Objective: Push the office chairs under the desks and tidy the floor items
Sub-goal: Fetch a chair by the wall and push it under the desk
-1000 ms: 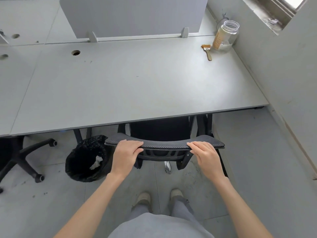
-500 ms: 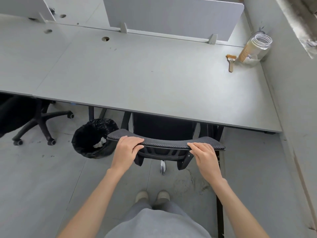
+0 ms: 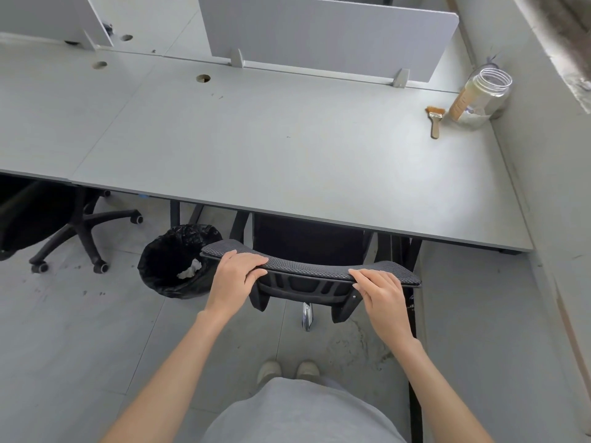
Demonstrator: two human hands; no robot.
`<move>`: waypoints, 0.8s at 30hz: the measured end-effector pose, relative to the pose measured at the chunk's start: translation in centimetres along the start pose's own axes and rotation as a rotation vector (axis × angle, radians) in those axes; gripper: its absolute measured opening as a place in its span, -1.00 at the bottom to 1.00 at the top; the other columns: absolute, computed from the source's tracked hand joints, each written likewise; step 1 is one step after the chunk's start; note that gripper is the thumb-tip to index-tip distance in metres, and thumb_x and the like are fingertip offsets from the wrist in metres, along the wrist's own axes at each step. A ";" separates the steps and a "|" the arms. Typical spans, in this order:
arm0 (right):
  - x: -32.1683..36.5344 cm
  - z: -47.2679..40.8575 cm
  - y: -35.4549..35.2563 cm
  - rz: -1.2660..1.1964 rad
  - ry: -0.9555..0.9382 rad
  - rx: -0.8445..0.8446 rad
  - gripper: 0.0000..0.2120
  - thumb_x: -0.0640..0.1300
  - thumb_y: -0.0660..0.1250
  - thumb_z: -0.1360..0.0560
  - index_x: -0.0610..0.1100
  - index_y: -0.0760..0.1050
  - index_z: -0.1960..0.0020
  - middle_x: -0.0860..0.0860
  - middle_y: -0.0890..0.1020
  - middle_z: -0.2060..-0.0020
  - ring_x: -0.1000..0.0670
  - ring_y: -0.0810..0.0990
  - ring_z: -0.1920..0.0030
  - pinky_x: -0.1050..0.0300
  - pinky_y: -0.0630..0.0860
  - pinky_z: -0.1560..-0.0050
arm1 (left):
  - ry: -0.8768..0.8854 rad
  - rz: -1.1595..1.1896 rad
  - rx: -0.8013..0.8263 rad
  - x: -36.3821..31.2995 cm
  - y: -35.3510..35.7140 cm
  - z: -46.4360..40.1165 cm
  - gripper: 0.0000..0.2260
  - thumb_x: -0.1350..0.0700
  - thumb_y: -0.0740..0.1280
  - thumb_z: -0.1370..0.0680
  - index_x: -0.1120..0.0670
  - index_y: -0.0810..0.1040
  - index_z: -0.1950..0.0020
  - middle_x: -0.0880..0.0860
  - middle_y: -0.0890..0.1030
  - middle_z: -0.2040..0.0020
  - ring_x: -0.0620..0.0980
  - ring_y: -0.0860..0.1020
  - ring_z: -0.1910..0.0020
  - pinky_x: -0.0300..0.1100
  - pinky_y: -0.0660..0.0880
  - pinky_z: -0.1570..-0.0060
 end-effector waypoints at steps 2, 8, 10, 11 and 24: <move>0.1 0.0 0.1 0.004 0.000 0.001 -0.73 -0.27 0.37 -0.37 -0.19 0.61 -0.06 -0.06 0.69 0.11 -0.09 0.64 0.10 0.00 0.49 -0.06 | -0.002 0.003 -0.001 0.1 0.0 -0.1 -0.80 0.11 0.31 -0.44 0.11 0.64 -0.01 0.00 0.69 0.05 -0.16 0.49 0.01 -0.04 0.29 -0.23; 0.1 0.1 0.3 0.005 0.013 0.008 -0.69 -0.35 0.46 -0.34 -0.19 0.61 -0.06 -0.07 0.69 0.09 -0.10 0.65 0.08 -0.03 0.48 -0.09 | 0.003 -0.023 -0.006 0.0 -0.1 0.0 -0.81 0.12 0.33 -0.44 0.12 0.64 0.00 0.01 0.69 0.05 -0.10 0.55 0.02 -0.05 0.30 -0.23; 0.2 0.0 0.1 0.012 0.013 0.008 -0.75 -0.31 0.41 -0.38 -0.19 0.61 -0.06 -0.06 0.69 0.09 -0.09 0.65 0.08 -0.03 0.48 -0.09 | 0.003 -0.025 -0.013 -0.1 -0.2 0.1 -0.80 0.11 0.32 -0.45 0.11 0.64 -0.01 0.00 0.69 0.04 -0.12 0.53 0.02 -0.08 0.28 -0.23; 0.2 0.0 0.0 0.014 0.018 0.010 -0.77 -0.27 0.36 -0.41 -0.19 0.62 -0.06 -0.06 0.69 0.09 -0.09 0.65 0.07 -0.02 0.48 -0.10 | 0.004 -0.027 -0.015 -0.1 -0.2 0.1 -0.80 0.11 0.32 -0.45 0.11 0.64 -0.01 0.00 0.69 0.04 -0.11 0.54 0.01 -0.09 0.27 -0.23; 4.0 -1.8 -1.0 0.029 -0.041 0.217 -0.72 -0.26 0.31 -0.48 -0.18 0.53 -0.19 -0.07 0.63 -0.12 -0.10 0.56 -0.17 -0.05 0.43 -0.23 | -0.168 0.232 -0.012 -1.1 -3.2 2.5 -0.72 0.18 0.32 -0.52 0.04 0.53 -0.23 -0.10 0.60 -0.10 -0.27 0.51 -0.12 -0.31 0.40 -0.21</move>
Point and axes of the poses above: each hand's wrist, its own z-axis away from the middle knuckle, its own y-axis out of the palm, x = y × z, the point moved 4 cm from there along -z, towards the middle knuckle
